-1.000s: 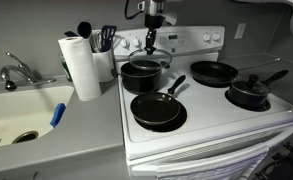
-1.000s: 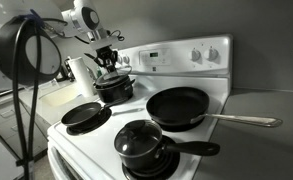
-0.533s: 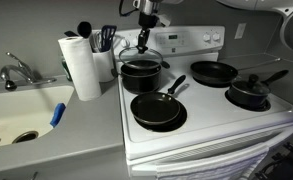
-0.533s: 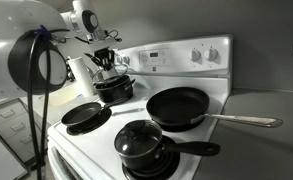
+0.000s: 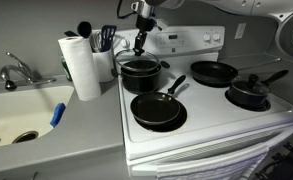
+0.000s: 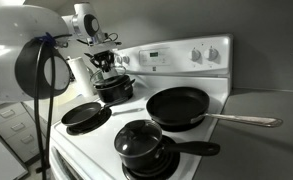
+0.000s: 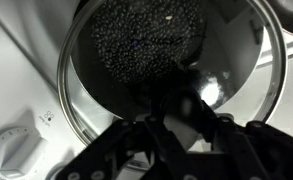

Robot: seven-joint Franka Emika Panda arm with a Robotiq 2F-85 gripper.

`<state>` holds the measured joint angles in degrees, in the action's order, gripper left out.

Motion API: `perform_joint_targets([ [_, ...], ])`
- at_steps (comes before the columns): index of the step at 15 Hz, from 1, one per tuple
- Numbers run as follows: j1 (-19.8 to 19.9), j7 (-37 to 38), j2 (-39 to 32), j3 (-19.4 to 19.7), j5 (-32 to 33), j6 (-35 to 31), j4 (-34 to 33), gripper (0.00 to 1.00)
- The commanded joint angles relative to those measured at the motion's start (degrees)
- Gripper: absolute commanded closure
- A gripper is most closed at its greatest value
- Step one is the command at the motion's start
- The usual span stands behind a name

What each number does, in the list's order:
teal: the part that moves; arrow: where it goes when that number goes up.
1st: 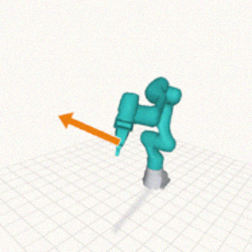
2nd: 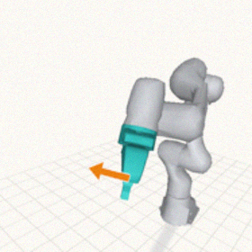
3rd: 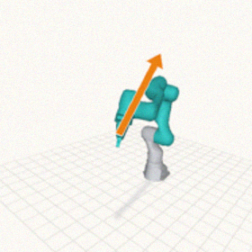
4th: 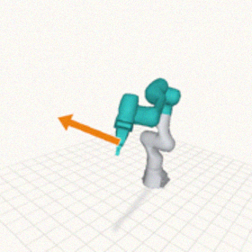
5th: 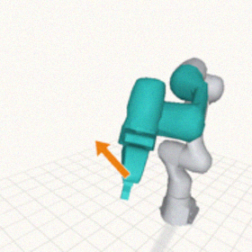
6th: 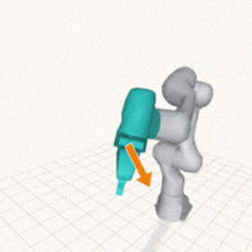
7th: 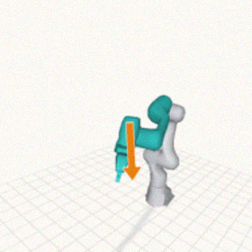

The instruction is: Cover the big pot with the lid on the stove

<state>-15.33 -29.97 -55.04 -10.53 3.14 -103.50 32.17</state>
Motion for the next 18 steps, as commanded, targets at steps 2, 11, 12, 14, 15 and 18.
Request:
perform_joint_targets([
  [2,0.61,-1.48,-1.23,-0.53,-0.60,0.38,-2.65,0.86],
  [11,1.64,-1.39,-3.21,-0.37,-0.39,-0.21,-3.12,0.86],
  [12,1.63,-1.41,-3.27,-0.37,-0.36,-0.22,-3.30,0.86],
  [14,1.70,-1.43,-3.29,-0.47,-0.50,0.02,-3.35,0.86],
  [15,1.75,-1.31,-3.15,-0.51,-0.59,1.01,-3.15,0.86],
  [18,1.66,-1.09,-3.03,-0.25,-0.33,2.55,-3.00,0.86],
])
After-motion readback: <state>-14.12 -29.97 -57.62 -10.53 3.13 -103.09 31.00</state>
